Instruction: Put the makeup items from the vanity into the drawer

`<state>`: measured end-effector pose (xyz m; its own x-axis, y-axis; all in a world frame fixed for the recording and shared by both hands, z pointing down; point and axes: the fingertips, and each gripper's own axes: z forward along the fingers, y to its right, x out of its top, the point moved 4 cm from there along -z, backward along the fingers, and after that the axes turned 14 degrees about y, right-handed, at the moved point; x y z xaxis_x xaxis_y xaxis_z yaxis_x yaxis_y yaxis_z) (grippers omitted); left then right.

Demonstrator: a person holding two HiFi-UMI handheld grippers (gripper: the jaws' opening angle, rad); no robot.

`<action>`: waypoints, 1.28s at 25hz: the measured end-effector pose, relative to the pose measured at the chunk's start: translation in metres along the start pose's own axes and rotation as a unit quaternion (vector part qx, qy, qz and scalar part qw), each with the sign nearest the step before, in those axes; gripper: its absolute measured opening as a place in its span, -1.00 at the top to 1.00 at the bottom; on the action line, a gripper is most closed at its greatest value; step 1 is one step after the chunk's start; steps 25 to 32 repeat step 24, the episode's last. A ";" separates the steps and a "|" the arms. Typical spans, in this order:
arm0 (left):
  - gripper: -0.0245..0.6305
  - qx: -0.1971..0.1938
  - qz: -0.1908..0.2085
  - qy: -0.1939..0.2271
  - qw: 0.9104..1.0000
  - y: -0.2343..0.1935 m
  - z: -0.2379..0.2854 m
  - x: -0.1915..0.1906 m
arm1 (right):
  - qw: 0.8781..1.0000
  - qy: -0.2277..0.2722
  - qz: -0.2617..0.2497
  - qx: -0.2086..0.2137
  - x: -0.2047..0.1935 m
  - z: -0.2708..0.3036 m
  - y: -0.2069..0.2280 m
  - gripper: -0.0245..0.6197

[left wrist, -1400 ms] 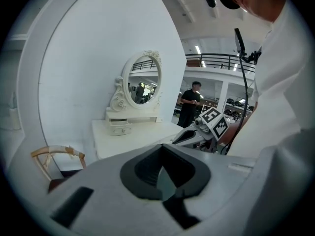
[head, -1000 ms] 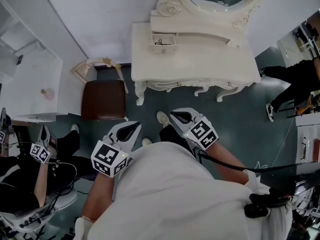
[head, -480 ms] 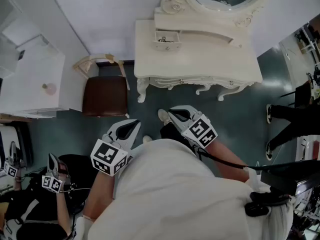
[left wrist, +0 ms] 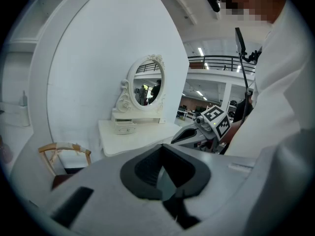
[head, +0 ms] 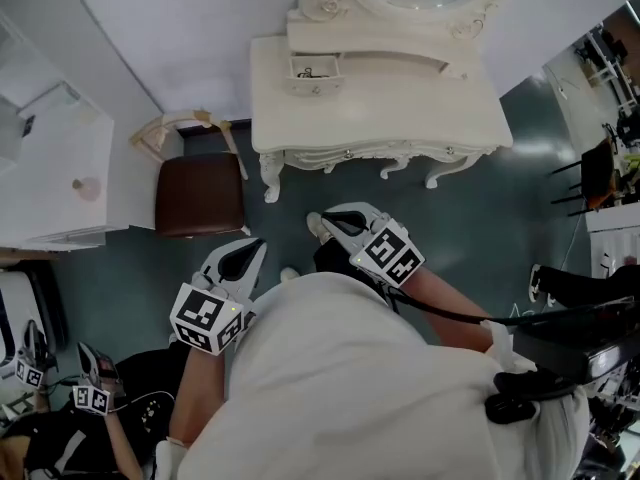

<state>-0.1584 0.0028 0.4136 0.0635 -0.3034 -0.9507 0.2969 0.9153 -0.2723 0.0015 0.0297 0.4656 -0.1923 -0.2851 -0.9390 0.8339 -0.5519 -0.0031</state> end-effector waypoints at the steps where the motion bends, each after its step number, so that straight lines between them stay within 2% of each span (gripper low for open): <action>1: 0.92 0.002 0.000 0.000 1.000 0.001 -0.001 0.000 | 1.000 0.000 -0.002 0.001 0.001 -0.001 -0.001 0.92; 32: 0.92 0.009 -0.001 -0.012 1.000 0.000 0.013 -0.004 | 1.000 -0.003 -0.006 0.011 -0.010 -0.001 0.012 0.92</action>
